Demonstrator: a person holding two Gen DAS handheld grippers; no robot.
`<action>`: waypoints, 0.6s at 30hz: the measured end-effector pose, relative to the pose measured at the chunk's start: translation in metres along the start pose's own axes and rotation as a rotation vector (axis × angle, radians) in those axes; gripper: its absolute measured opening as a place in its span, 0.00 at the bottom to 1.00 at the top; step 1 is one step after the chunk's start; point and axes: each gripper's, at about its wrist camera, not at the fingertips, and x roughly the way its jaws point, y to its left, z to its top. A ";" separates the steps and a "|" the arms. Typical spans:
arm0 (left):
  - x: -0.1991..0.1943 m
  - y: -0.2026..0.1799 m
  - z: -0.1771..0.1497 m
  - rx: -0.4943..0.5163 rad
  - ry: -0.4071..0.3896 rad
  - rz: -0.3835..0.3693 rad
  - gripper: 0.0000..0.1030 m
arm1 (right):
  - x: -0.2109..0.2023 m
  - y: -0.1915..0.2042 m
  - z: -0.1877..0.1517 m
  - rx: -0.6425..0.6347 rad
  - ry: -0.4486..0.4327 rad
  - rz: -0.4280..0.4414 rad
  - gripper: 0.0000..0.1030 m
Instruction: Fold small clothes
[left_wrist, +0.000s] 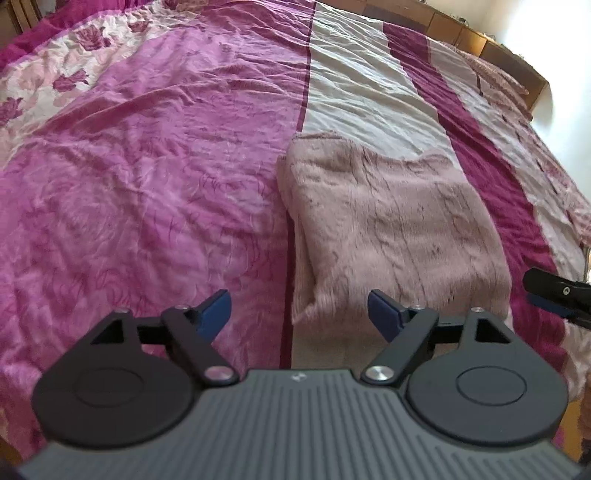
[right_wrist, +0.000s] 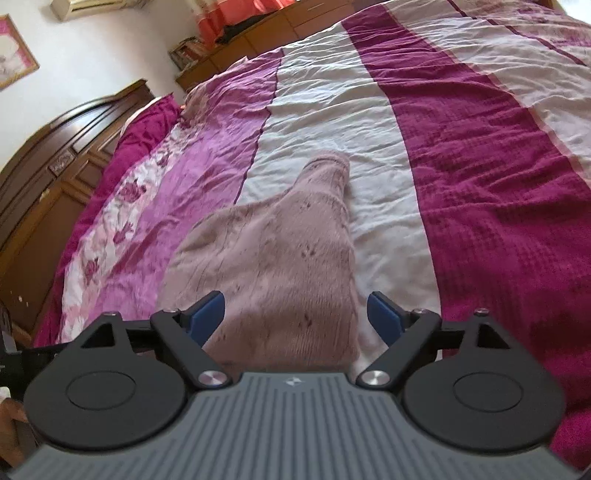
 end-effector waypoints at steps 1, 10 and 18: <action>-0.001 -0.002 -0.003 0.008 0.000 0.007 0.80 | -0.002 0.002 -0.004 -0.016 0.001 -0.011 0.89; 0.002 -0.020 -0.031 0.101 0.025 0.070 0.80 | 0.004 0.016 -0.041 -0.130 0.064 -0.122 0.91; 0.015 -0.028 -0.044 0.117 0.064 0.118 0.80 | 0.027 0.027 -0.070 -0.224 0.110 -0.215 0.96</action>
